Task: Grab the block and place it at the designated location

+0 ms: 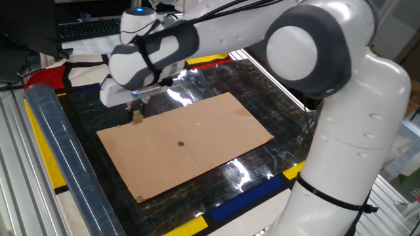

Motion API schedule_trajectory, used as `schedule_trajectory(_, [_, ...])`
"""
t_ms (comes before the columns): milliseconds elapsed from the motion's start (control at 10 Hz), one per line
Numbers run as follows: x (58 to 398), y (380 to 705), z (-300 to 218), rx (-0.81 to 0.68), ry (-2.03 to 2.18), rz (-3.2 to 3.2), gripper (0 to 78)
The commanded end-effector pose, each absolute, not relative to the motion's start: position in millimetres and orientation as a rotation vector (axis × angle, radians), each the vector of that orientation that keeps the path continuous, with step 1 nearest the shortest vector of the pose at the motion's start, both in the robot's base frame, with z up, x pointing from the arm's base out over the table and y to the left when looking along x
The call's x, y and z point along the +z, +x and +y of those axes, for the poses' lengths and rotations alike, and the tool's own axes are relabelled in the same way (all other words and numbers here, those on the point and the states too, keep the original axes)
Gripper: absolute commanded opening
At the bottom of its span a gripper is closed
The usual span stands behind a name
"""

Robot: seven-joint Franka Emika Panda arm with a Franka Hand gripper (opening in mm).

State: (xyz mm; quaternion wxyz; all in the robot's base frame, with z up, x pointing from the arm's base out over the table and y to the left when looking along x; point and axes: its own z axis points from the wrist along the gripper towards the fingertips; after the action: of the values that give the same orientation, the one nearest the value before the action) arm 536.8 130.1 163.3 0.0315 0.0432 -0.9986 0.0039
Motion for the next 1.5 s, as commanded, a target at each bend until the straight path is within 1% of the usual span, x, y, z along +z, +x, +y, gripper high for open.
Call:
schedule_trajectory(100, [135.5, 507.0, 94.1, 0.047, 0.156, -3.073, 1.1])
schedule_trajectory(300, [132.1, 491.8, 85.7, 0.058, 0.156, -3.073, 1.1])
schedule_trajectory(400, [132.1, 491.8, 85.7, 0.058, 0.156, -3.073, 1.1])
schedule_trajectory(500, [130.7, 484.8, 75.0, 0.092, 0.18, -3.069, 1.1])
schedule_trajectory(900, [122.7, 486.7, 47.6, 0.083, 0.204, -3.069, 1.1])
schedule_trajectory(1500, [121.4, 487.0, 45.2, 0.078, 0.116, -3.073, 1.1])
